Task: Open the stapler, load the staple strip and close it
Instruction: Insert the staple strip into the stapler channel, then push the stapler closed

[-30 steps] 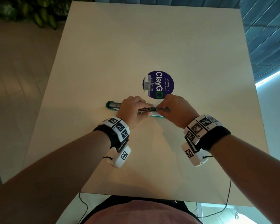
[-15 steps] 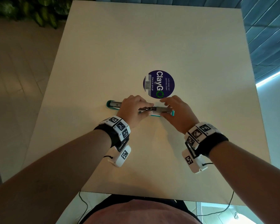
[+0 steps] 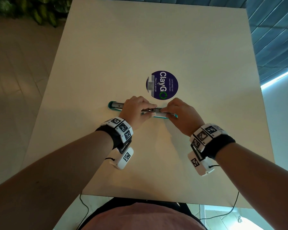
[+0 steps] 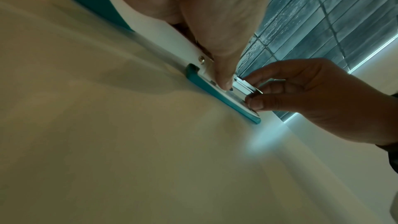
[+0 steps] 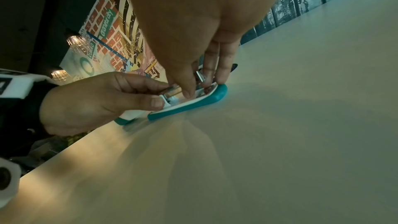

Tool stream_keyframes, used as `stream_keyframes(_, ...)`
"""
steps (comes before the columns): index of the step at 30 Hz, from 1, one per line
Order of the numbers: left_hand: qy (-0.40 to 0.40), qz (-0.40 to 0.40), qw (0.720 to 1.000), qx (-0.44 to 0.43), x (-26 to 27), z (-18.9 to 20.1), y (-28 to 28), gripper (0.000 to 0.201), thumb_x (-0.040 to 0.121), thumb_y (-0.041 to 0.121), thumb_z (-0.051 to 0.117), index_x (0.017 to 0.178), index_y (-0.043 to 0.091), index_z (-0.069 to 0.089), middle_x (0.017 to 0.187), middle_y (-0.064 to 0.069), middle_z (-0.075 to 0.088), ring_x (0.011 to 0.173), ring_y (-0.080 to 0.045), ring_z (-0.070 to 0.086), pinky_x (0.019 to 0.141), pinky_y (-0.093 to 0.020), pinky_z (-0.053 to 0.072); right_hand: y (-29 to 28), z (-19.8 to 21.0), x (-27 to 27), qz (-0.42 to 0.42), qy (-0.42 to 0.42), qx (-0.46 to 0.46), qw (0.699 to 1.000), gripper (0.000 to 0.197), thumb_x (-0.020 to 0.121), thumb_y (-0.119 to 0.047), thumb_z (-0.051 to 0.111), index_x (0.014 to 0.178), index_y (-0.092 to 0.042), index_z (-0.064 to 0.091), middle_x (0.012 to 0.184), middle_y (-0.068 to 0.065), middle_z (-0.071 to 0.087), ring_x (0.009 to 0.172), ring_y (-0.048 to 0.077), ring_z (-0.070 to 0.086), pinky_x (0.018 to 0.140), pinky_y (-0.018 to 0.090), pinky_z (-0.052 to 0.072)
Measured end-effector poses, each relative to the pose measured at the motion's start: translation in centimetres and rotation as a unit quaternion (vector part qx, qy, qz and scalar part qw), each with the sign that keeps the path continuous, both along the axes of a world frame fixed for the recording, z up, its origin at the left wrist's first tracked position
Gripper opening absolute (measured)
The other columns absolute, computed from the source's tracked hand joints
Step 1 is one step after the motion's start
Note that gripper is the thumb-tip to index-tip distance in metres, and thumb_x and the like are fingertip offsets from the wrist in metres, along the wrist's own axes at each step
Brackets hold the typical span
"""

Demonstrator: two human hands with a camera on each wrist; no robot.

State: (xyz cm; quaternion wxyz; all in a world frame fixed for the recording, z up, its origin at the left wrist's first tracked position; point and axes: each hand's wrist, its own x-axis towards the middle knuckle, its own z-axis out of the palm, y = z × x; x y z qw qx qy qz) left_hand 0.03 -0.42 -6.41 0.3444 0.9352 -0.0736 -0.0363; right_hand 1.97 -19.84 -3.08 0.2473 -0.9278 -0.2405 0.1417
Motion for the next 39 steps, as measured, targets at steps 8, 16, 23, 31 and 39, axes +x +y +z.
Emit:
stream_keyframes(8,0.042,-0.031,0.999,0.009,0.1,0.6,0.4,0.034,0.080,0.027,0.068,0.114,0.027,0.064,0.101,-0.004,0.065,0.091,-0.023,0.052,0.086,-0.039,0.040,-0.6,-0.4,0.2,-0.074,0.058,0.008,0.996,0.038,0.079,-0.017,0.068,0.115,-0.016,0.056,0.106,0.008,0.060,0.094,0.021,0.058,0.088,0.039,0.053)
stream_keyframes(16,0.097,-0.041,0.990,0.089,0.3,1.6,5.6,0.036,0.077,0.019,0.068,0.113,0.021,0.061,0.104,-0.005,0.063,0.096,-0.025,0.054,0.087,-0.042,0.045,0.1,1.4,0.8,-0.023,0.070,-0.079,0.994,0.020,0.084,-0.017,0.058,0.098,-0.007,0.068,0.096,0.017,0.065,0.096,0.028,0.052,0.088,0.039,0.044)
stream_keyframes(23,0.110,-0.006,0.991,0.081,0.2,4.0,9.2,0.027,0.069,0.021,0.077,0.095,0.023,0.069,0.090,-0.001,0.066,0.081,-0.019,0.060,0.076,-0.037,0.051,0.2,1.8,0.8,-0.038,0.091,-0.065,0.993,0.020,0.083,-0.018,0.061,0.100,-0.009,0.068,0.100,0.018,0.063,0.097,0.029,0.054,0.089,0.045,0.047)
stream_keyframes(31,0.017,0.001,0.997,-0.077,0.4,7.3,6.0,0.031,0.064,0.012,0.080,0.093,0.017,0.068,0.088,0.001,0.069,0.082,-0.008,0.065,0.076,-0.012,0.053,-0.1,1.1,0.6,-0.089,0.104,-0.016,0.990,0.023,0.078,-0.018,0.068,0.101,-0.016,0.067,0.104,0.013,0.061,0.097,0.026,0.056,0.088,0.040,0.049)
stream_keyframes(39,-0.013,-0.043,0.996,-0.079,1.1,5.0,-1.4,0.037,0.066,0.017,0.080,0.101,0.018,0.067,0.093,-0.002,0.068,0.081,-0.011,0.062,0.077,-0.023,0.050,-0.9,-0.4,-0.1,-0.149,0.105,0.066,0.981,0.047,0.069,-0.012,0.076,0.109,-0.016,0.052,0.107,0.008,0.064,0.096,0.023,0.060,0.089,0.046,0.054)
